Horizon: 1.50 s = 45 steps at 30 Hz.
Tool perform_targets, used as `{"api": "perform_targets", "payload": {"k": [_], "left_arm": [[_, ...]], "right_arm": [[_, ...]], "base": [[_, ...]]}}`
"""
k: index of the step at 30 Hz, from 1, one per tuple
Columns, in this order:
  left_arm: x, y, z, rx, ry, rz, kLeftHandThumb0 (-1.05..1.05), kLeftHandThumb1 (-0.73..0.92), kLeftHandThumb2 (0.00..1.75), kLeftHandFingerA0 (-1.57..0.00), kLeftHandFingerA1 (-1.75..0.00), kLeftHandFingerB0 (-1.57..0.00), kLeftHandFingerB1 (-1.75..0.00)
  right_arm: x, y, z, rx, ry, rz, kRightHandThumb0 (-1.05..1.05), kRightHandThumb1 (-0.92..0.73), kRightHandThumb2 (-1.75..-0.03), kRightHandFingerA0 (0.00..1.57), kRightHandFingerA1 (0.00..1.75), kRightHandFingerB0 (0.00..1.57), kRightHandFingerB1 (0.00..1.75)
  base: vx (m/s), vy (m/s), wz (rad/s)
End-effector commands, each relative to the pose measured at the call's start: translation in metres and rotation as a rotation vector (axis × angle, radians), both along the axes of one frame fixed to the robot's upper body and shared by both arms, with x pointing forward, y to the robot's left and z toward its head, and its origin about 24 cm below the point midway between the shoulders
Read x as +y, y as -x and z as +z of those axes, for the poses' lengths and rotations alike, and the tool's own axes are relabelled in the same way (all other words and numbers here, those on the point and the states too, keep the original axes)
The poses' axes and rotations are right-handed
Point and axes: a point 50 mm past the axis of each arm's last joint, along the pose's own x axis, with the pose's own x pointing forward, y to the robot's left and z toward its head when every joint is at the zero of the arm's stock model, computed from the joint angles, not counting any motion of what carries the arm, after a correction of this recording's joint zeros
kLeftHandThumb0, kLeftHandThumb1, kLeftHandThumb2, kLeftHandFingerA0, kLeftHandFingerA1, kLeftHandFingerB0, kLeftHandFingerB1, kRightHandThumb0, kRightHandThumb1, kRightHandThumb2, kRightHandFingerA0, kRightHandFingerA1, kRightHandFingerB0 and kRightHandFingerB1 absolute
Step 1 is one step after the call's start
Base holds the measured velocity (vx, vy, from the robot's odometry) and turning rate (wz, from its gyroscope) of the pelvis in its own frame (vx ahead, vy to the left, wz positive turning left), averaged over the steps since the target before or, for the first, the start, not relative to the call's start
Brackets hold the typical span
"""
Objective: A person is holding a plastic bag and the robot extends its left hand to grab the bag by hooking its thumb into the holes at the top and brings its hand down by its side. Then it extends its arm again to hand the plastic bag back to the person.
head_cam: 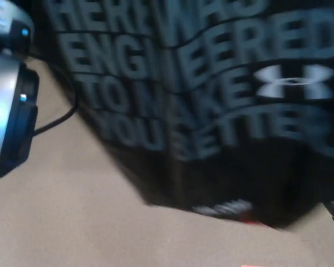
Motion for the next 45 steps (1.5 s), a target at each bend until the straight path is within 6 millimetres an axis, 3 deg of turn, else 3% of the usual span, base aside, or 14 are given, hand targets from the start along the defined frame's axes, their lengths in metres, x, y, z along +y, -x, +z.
{"api": "perform_targets", "payload": {"k": [1, 3, 4, 10, 12, 17, 20, 21, 23, 29, 40, 42, 44, 45], "left_arm": [[-0.001, 0.010, 0.020, -0.004, 0.029, 0.037, -0.11, 0.75, 0.75, -0.90, -1.73, -0.76, -1.39], [-0.004, 0.010, 0.020, 0.004, 0.029, 0.026, -0.11, 0.75, 0.70, -0.88, -1.74, -0.73, -1.45], [-0.010, 0.011, 0.021, 0.009, 0.012, 0.006, -0.19, 0.63, 0.95, -1.22, -1.40, -0.85, -1.17], [-0.037, 0.013, 0.014, 0.024, -0.034, -0.067, -0.19, 0.72, 0.67, -0.90, -1.75, -0.66, -1.49], [-0.055, 0.016, 0.007, 0.032, -0.074, -0.133, -0.25, 0.56, 0.94, -1.23, -1.39, -0.89, -1.18], [-0.073, 0.018, -0.002, 0.046, -0.097, -0.204, -0.20, 0.55, 0.94, -1.26, -1.41, -0.91, -1.21], [-0.077, 0.018, -0.008, 0.046, -0.115, -0.212, -0.15, 0.70, 0.67, -0.95, -1.68, -0.77, -1.18], [-0.077, 0.017, -0.010, 0.055, -0.132, -0.210, -0.27, 0.72, 0.61, -0.96, -1.45, -0.76, -0.54], [-0.078, 0.015, -0.013, 0.075, -0.164, -0.202, -0.31, 0.73, 0.62, -0.95, -1.04, -0.71, -0.47], [-0.071, 0.011, -0.020, 0.060, -0.145, -0.189, -0.24, 0.72, 0.65, -0.76, -1.51, -0.74, -0.68], [-0.062, 0.010, -0.018, 0.052, -0.115, -0.205, -0.27, 0.70, 0.64, -0.79, -1.50, -0.77, -0.64], [-0.062, 0.008, -0.018, 0.077, -0.109, -0.204, -0.34, 0.65, 0.60, -0.75, -1.04, -0.64, -0.41], [-0.064, 0.001, -0.021, 0.141, -0.111, -0.166, -0.73, 0.46, 0.85, -0.12, -0.38, 0.00, -0.25], [-0.065, -0.001, -0.022, 0.161, -0.109, -0.163, -0.83, 0.48, 0.87, -0.03, -0.09, 0.00, -0.04]], "right_arm": [[0.000, 0.003, -0.006, 0.031, -0.009, -0.010, -0.37, -0.70, -0.61, 0.78, 0.68, 0.55, 0.39], [0.001, 0.004, -0.008, 0.035, -0.015, -0.004, -0.36, -0.70, -0.61, 0.76, 0.66, 0.55, 0.40], [0.002, 0.006, -0.012, 0.046, -0.002, -0.002, -0.37, -0.69, -0.61, 0.79, 0.68, 0.56, 0.40], [0.003, 0.015, -0.024, 0.077, -0.017, -0.010, -0.36, -0.69, -0.61, 0.78, 0.69, 0.55, 0.39], [0.003, 0.019, -0.029, 0.075, -0.025, -0.012, -0.35, -0.69, -0.60, 0.77, 0.68, 0.56, 0.40], [0.003, 0.021, -0.030, 0.082, -0.007, -0.008, -0.35, -0.69, -0.61, 0.79, 0.65, 0.56, 0.40], [0.002, 0.022, -0.031, 0.088, -0.002, -0.002, -0.34, -0.69, -0.61, 0.79, 0.66, 0.56, 0.40], [0.002, 0.022, -0.031, 0.088, -0.001, 0.000, -0.35, -0.69, -0.61, 0.80, 0.68, 0.57, 0.40], [0.002, 0.022, -0.031, 0.090, 0.001, 0.005, -0.35, -0.69, -0.61, 0.78, 0.61, 0.57, 0.41], [0.001, 0.026, -0.034, 0.099, 0.000, 0.010, -0.34, -0.68, -0.60, 0.79, 0.68, 0.58, 0.41], [0.001, 0.028, -0.037, 0.109, 0.001, 0.006, -0.34, -0.68, -0.61, 0.78, 0.65, 0.58, 0.41], [0.001, 0.028, -0.039, 0.115, -0.003, 0.001, -0.33, -0.68, -0.60, 0.79, 0.66, 0.58, 0.41], [0.001, 0.029, -0.039, 0.113, -0.002, 0.001, -0.32, -0.68, -0.60, 0.81, 0.67, 0.58, 0.41], [0.001, 0.030, -0.040, 0.115, 0.000, 0.003, -0.33, -0.68, -0.60, 0.81, 0.67, 0.58, 0.41]], "base": [[0.00, 0.000, 0.00], [0.00, 0.000, 0.00], [0.00, 0.000, 0.00], [0.00, 0.000, 0.00], [0.00, 0.000, 0.00], [0.00, 0.000, 0.00], [0.00, 0.000, 0.00], [0.00, 0.000, 0.00], [0.00, 0.000, 0.00], [0.00, 0.000, 0.00], [0.00, 0.000, 0.00], [0.00, 0.000, 0.00], [0.00, 0.000, 0.00], [0.00, 0.000, 0.00]]}}
